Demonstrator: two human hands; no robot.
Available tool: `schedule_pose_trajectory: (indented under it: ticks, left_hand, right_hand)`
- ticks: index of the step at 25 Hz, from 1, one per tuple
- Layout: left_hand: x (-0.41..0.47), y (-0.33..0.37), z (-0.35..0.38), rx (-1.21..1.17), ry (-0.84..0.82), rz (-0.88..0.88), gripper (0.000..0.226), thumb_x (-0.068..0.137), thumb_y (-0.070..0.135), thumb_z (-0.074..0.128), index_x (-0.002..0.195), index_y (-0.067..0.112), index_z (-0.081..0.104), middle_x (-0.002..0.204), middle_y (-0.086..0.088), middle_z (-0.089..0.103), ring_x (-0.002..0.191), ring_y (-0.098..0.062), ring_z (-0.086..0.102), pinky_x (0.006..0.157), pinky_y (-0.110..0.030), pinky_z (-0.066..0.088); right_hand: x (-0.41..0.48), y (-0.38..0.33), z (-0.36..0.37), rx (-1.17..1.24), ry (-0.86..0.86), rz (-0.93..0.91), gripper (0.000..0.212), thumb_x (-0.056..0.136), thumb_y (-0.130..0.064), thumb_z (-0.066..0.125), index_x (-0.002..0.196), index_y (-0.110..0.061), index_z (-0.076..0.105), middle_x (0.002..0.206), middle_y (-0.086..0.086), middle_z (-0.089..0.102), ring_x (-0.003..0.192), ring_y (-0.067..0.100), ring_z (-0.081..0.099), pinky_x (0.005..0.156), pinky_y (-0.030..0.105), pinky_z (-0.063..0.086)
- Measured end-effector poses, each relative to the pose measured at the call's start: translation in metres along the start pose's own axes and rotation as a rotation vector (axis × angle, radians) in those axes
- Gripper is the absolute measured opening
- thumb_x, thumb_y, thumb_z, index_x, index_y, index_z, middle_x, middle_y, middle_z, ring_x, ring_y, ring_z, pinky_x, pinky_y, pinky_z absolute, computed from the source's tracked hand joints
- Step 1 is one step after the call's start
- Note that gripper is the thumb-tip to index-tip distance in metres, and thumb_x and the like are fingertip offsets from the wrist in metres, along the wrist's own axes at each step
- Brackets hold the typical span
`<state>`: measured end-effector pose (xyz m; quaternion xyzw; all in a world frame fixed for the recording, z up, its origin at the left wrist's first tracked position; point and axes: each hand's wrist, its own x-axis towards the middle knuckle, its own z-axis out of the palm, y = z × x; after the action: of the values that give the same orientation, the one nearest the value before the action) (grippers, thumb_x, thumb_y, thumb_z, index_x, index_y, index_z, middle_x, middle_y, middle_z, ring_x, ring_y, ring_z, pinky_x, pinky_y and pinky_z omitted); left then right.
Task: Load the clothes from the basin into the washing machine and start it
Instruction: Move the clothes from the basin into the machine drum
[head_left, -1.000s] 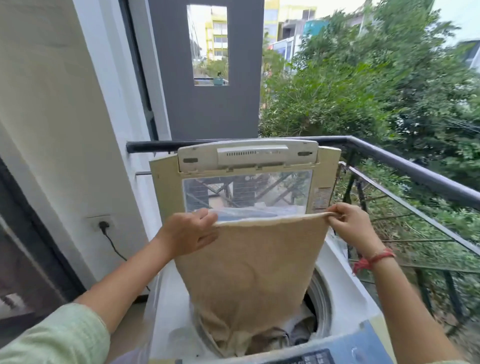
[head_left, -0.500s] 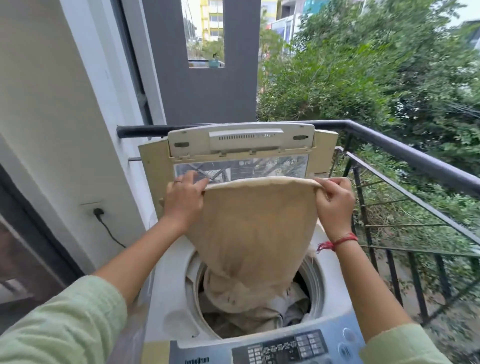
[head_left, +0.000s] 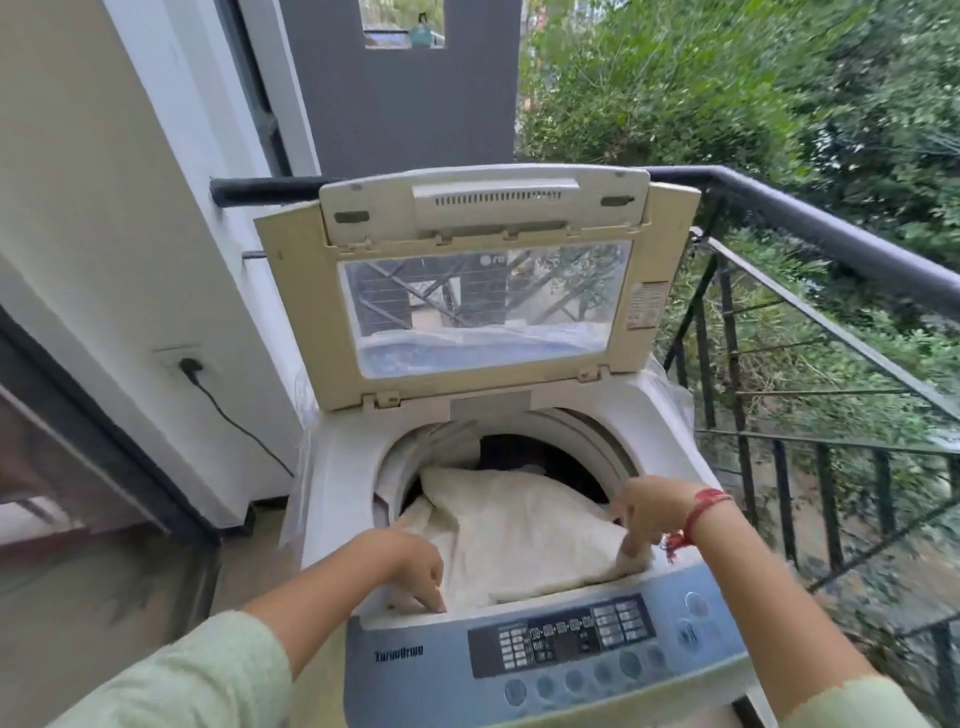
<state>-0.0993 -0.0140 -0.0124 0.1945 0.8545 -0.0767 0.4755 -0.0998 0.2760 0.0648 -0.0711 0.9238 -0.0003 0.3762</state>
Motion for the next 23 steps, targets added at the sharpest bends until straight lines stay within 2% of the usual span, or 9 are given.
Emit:
schedule_pose_trajectory:
  ticks: [1,2,5,6,10,13,17,21,23]
  left_hand:
    - [0.003,0.001,-0.006,-0.082,-0.023,-0.002,0.048,0.084,0.06,0.048,0.111,0.021,0.06,0.115,0.0,0.06,0.103,-0.022,0.055,0.083,-0.032,0.041]
    - [0.006,0.002,-0.013,-0.138,-0.005,-0.004,0.056,0.085,0.063,0.046,0.118,0.019,0.059,0.117,0.0,0.06,0.106,-0.022,0.054,0.085,-0.033,0.04]
    - [0.019,0.007,-0.023,-0.116,0.212,0.006,0.057,0.089,0.054,0.049,0.131,0.015,0.049,0.13,-0.004,0.056,0.116,-0.024,0.051,0.092,-0.036,0.042]
    - [0.024,0.011,-0.023,-0.099,0.258,0.0,0.06,0.086,0.052,0.055,0.134,0.017,0.044,0.133,-0.005,0.053,0.117,-0.026,0.05,0.093,-0.038,0.043]
    - [0.049,0.018,-0.01,-0.124,0.062,-0.075,0.088,0.072,0.056,0.068,0.143,0.023,0.028,0.144,-0.006,0.038,0.125,-0.031,0.043,0.098,-0.043,0.041]
    - [0.07,0.019,0.004,-0.073,0.043,-0.143,0.099,0.077,0.053,0.068,0.15,0.025,0.007,0.156,-0.015,0.013,0.139,-0.038,0.021,0.11,-0.048,0.028]
    - [0.121,0.022,0.022,-0.031,-0.048,-0.253,0.112,0.079,0.048,0.069,0.146,0.032,-0.019,0.156,-0.011,-0.018,0.141,-0.045,-0.008,0.111,-0.064,0.003]
    - [0.167,0.01,0.032,-0.078,0.0,-0.259,0.111,0.081,0.044,0.067,0.142,0.039,-0.026,0.155,-0.007,-0.024,0.142,-0.042,-0.009,0.111,-0.063,0.003]
    - [0.177,0.002,0.031,-0.168,0.023,-0.253,0.111,0.079,0.047,0.065,0.139,0.043,-0.028,0.155,-0.005,-0.025,0.142,-0.04,-0.01,0.111,-0.062,0.005]
  right_hand:
    - [0.006,-0.006,-0.001,0.098,-0.018,-0.002,0.04,0.076,-0.045,0.073,0.107,-0.024,0.059,0.098,-0.004,0.063,0.081,0.014,0.063,0.061,0.017,0.046]
    - [0.011,-0.012,-0.004,0.15,0.023,-0.005,0.049,0.073,-0.052,0.072,0.111,-0.025,0.056,0.101,-0.005,0.062,0.084,0.014,0.063,0.063,0.018,0.047]
    - [0.037,-0.031,-0.005,-0.133,0.298,0.012,0.071,0.074,-0.055,0.069,0.133,-0.021,0.046,0.126,0.004,0.053,0.114,0.025,0.052,0.087,0.035,0.049]
    - [0.048,-0.041,0.001,-0.176,0.296,-0.035,0.079,0.073,-0.052,0.071,0.138,-0.023,0.039,0.133,0.006,0.046,0.121,0.028,0.046,0.092,0.04,0.047]
    - [0.102,-0.05,0.036,-0.23,0.047,-0.105,0.112,0.067,-0.034,0.081,0.149,-0.03,0.004,0.157,0.009,0.002,0.141,0.039,0.014,0.107,0.059,0.03]
    - [0.15,-0.027,0.072,-0.227,-0.091,-0.023,0.121,0.071,-0.029,0.077,0.146,-0.034,-0.019,0.155,0.006,-0.025,0.142,0.043,-0.009,0.11,0.064,0.019]
    - [0.208,-0.015,0.113,-0.18,-0.184,0.0,0.137,0.06,-0.032,0.081,0.136,-0.039,-0.033,0.149,0.006,-0.038,0.139,0.046,-0.019,0.107,0.068,0.018]
    - [0.249,-0.017,0.125,-0.114,-0.139,0.051,0.139,0.06,-0.032,0.084,0.137,-0.039,-0.032,0.151,0.005,-0.033,0.14,0.044,-0.019,0.104,0.072,0.015]
    - [0.266,-0.012,0.123,-0.101,-0.125,0.04,0.149,0.054,-0.033,0.086,0.128,-0.041,-0.042,0.151,0.004,-0.034,0.14,0.044,-0.02,0.101,0.074,0.017]
